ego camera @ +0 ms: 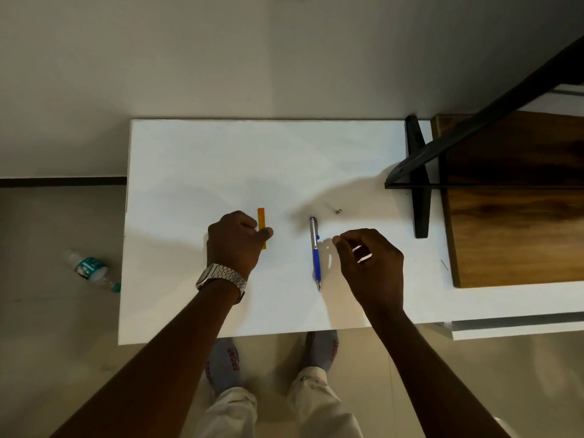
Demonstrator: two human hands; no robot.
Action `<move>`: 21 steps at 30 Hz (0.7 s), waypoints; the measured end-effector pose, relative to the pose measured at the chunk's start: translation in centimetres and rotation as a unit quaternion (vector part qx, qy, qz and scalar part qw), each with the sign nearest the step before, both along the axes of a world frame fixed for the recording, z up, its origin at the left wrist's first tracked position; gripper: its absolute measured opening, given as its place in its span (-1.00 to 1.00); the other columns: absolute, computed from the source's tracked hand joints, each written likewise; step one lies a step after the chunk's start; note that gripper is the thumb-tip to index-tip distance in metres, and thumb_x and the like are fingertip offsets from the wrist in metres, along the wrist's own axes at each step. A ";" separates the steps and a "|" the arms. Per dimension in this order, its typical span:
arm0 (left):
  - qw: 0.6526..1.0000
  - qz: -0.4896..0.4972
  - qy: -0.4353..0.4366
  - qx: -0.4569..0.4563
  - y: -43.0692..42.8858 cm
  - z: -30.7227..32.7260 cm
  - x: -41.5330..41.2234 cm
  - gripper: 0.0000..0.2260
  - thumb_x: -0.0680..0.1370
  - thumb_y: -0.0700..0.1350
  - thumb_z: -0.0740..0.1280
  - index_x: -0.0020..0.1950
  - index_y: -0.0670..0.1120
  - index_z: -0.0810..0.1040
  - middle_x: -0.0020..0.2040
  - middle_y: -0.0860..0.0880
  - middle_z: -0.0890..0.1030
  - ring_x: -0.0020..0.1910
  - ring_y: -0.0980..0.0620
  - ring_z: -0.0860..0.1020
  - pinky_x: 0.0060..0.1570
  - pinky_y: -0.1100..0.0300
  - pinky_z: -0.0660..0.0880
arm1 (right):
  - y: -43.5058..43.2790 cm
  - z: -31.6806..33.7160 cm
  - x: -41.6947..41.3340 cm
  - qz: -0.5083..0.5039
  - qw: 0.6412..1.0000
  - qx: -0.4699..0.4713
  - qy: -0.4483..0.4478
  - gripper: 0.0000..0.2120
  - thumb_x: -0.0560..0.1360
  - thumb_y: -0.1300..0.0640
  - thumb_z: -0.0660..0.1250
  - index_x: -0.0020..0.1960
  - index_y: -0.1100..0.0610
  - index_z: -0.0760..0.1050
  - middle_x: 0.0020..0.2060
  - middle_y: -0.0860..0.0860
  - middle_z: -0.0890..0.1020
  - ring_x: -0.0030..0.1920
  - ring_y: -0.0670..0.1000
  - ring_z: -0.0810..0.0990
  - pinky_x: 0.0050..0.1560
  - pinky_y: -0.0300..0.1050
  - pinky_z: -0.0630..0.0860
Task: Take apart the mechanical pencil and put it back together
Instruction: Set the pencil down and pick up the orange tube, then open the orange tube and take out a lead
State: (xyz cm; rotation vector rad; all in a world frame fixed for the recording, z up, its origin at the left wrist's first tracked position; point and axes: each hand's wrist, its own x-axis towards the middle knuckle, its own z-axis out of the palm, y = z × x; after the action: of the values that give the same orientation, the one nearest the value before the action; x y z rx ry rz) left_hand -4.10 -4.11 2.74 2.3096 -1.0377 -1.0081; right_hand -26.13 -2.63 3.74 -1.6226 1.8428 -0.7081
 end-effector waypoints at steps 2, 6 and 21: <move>1.000 -0.005 -0.005 0.020 -0.1 0.3 -0.2 -0.83 0.39 0.00 0.53 -0.15 -0.06 0.68 -0.27 0.00 0.73 -0.18 0.03 0.71 -0.10 0.16 0.61 | 0.1 0.0 0.3 0.006 1.000 0.004 -0.001 -0.94 0.54 0.10 0.49 -0.12 0.01 0.67 -0.18 -0.10 0.71 -0.28 -0.09 0.64 -0.24 -0.11 0.63; 0.999 0.031 0.035 0.022 0.1 0.4 -0.1 -0.89 0.36 -0.05 0.48 -0.18 -0.05 0.67 -0.30 0.01 0.72 -0.21 0.02 0.71 -0.10 0.10 0.64 | 0.3 0.4 0.9 0.015 1.000 0.004 -0.011 -0.85 0.53 0.11 0.50 -0.14 -0.10 0.61 -0.20 -0.17 0.67 -0.29 -0.13 0.63 -0.27 -0.16 0.60; 0.993 0.028 0.098 -0.066 4.3 1.9 -0.8 -0.82 0.40 -0.05 0.58 -0.13 -0.08 0.64 -0.29 0.11 0.66 -0.30 0.23 0.65 -0.24 0.30 0.58 | 0.8 1.0 5.9 0.040 0.992 0.061 -0.103 -0.90 0.58 0.07 0.46 0.01 0.07 0.72 -0.11 -0.12 0.74 -0.18 -0.17 0.65 -0.11 -0.26 0.55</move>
State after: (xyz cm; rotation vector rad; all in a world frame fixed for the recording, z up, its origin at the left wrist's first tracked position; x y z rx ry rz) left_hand -4.94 0.21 4.69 2.0754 -0.9265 -1.0839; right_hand -20.28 -1.84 4.77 -1.4778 1.6333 -0.6874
